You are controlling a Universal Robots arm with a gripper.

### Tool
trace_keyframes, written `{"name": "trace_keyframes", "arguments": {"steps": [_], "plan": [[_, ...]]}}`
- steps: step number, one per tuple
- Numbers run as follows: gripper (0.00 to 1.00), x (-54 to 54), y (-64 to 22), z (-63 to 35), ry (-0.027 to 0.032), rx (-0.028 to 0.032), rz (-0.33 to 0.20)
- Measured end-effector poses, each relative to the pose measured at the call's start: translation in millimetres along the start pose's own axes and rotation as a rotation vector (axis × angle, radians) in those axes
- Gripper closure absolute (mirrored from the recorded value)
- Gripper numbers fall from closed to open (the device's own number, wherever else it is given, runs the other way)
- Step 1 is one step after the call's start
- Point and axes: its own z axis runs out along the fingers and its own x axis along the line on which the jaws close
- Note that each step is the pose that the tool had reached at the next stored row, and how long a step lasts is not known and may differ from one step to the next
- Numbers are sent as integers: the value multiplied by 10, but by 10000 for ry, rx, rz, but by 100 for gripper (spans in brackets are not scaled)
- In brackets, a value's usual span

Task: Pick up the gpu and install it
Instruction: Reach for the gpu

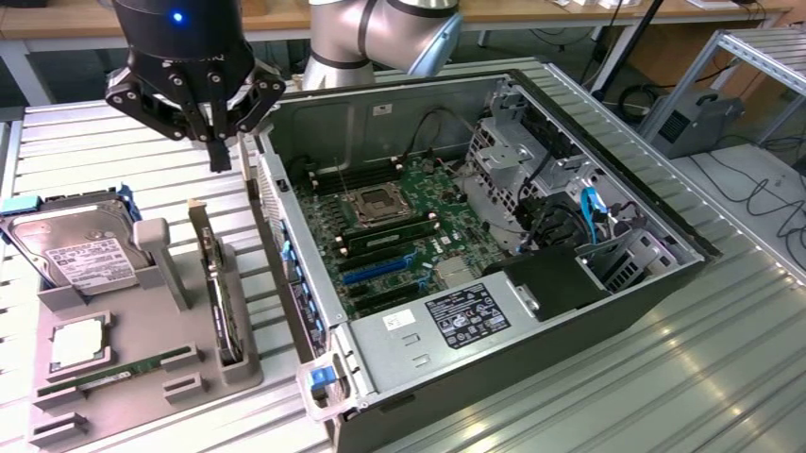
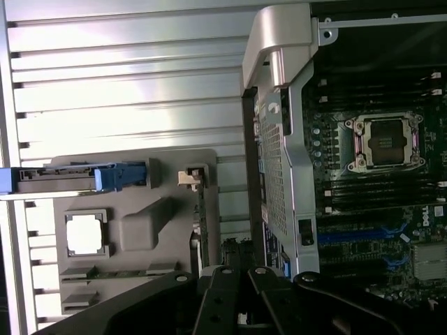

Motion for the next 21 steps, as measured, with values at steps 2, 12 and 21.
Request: {"name": "trace_keyframes", "arguments": {"steps": [2, 12, 21], "plan": [[89, -1, -17, 0, 0, 0, 0], [89, -11, -238, 1, -1, 0, 0], [89, -32, -523, 10, 0, 0, 0]]}}
